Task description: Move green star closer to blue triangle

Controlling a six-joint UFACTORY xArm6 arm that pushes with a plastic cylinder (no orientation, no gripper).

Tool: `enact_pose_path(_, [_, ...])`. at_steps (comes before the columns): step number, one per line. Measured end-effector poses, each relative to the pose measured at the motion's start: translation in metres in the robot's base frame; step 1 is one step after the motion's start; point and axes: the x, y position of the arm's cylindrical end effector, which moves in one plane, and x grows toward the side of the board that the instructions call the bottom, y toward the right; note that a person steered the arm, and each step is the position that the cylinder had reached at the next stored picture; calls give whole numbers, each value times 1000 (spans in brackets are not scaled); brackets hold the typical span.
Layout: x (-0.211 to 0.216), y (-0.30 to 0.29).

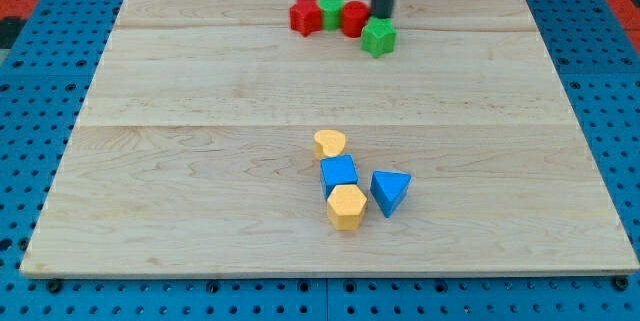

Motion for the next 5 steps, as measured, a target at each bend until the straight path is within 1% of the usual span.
enact_pose_path(1, [55, -47])
enact_pose_path(2, [58, -52])
enact_pose_path(3, [37, -38])
enact_pose_path(4, [27, -17])
enact_pose_path(5, [38, 8])
